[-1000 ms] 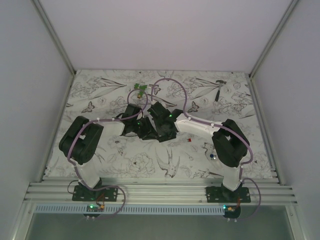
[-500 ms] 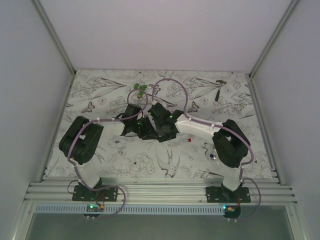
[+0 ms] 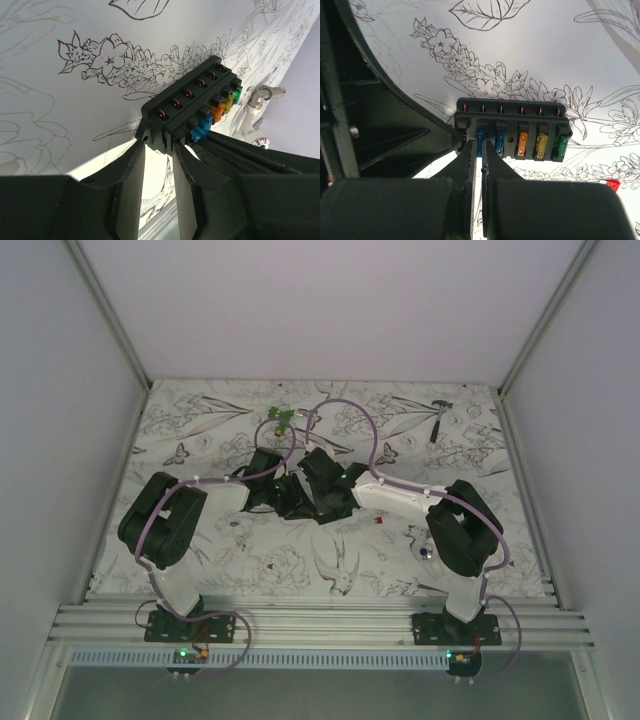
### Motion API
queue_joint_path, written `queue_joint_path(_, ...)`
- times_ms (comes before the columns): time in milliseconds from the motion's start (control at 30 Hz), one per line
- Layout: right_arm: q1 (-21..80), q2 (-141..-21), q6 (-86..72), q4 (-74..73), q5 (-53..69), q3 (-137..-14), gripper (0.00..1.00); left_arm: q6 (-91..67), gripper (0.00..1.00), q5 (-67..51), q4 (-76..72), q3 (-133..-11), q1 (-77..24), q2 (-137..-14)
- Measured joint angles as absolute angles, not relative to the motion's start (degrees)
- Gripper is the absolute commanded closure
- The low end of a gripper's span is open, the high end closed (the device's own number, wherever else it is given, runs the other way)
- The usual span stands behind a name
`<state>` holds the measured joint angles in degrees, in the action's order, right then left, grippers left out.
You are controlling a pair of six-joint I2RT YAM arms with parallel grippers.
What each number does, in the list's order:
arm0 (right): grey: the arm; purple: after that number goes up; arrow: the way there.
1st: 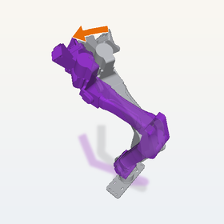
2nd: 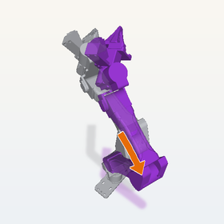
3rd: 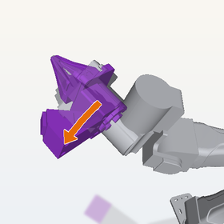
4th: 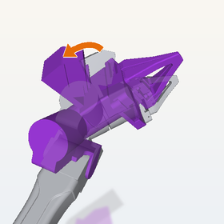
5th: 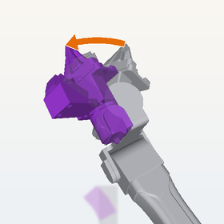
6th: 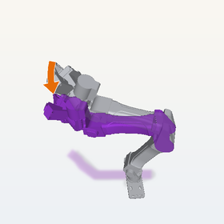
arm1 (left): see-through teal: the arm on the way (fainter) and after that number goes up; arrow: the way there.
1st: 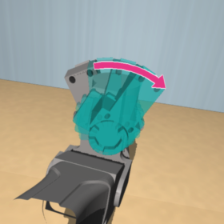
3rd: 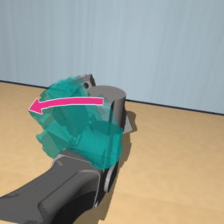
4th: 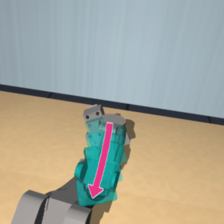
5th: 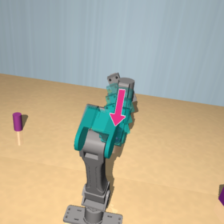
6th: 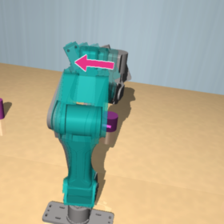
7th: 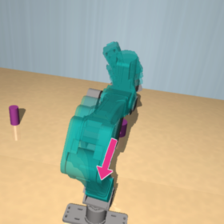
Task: Snap on the fuse box
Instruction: Install the fuse at the fuse box base.
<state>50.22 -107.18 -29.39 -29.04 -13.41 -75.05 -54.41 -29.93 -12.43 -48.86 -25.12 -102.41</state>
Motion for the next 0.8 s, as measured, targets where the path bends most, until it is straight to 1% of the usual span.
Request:
queue_joint_path(400, 50.2, -107.3, -29.3, -28.8, -13.4, -74.5, 1.00, -54.4, 0.70, -29.9, -12.4, -48.9, -25.1, -102.4)
queue_joint_path(800, 49.7, -110.8, -29.1, -34.2, -13.1, -80.0, 1.00, -54.4, 0.70, -29.5, -13.0, -48.9, -25.1, -102.4)
